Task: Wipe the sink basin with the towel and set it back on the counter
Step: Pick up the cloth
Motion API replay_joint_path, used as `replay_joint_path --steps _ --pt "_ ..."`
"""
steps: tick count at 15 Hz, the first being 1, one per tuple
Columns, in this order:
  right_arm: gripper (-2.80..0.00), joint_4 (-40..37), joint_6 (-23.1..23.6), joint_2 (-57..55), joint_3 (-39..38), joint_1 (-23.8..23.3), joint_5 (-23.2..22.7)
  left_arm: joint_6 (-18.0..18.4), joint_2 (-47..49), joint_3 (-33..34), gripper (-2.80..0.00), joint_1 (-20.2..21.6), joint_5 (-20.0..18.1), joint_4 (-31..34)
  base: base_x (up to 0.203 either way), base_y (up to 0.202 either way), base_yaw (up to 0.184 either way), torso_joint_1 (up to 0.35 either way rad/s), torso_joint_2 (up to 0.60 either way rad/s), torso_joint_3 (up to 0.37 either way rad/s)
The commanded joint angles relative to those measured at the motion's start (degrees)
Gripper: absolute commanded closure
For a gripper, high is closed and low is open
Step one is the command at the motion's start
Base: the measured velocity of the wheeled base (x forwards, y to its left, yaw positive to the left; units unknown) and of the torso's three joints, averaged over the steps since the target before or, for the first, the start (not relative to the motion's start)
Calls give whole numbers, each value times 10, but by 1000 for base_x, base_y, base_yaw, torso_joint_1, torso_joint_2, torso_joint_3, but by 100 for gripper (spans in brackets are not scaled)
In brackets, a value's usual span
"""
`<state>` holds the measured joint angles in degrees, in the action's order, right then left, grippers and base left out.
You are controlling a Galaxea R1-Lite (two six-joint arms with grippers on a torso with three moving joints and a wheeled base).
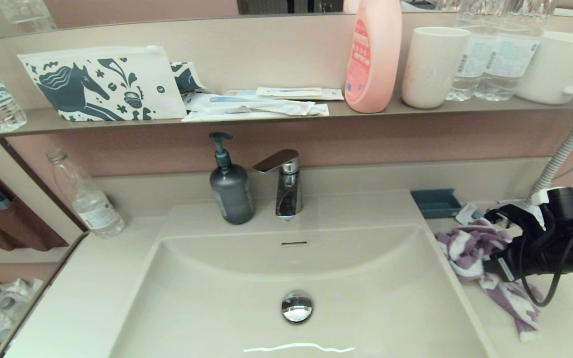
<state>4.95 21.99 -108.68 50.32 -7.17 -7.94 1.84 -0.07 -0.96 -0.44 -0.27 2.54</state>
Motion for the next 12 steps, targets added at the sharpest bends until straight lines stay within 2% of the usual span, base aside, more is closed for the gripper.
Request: replay_joint_path --steps 1,4,6,9,12 --pt "0 -3 0 20 -2 -5 -5 0 1 0 0 0 0 0 0 0 0 0 0 0" --pt "0 -18 -41 77 5 -28 -79 0 1 0 0 0 0 0 0 0 0 0 0 0" --pt "0 -59 -81 125 13 -33 -108 0 1 0 0 0 0 0 0 0 0 0 0 0" --pt "0 -165 -148 214 49 -37 -160 0 1 0 0 0 0 0 0 0 0 0 0 0" --pt "0 -266 -199 297 109 -30 -195 0 1 0 0 0 0 0 0 0 0 0 0 0"
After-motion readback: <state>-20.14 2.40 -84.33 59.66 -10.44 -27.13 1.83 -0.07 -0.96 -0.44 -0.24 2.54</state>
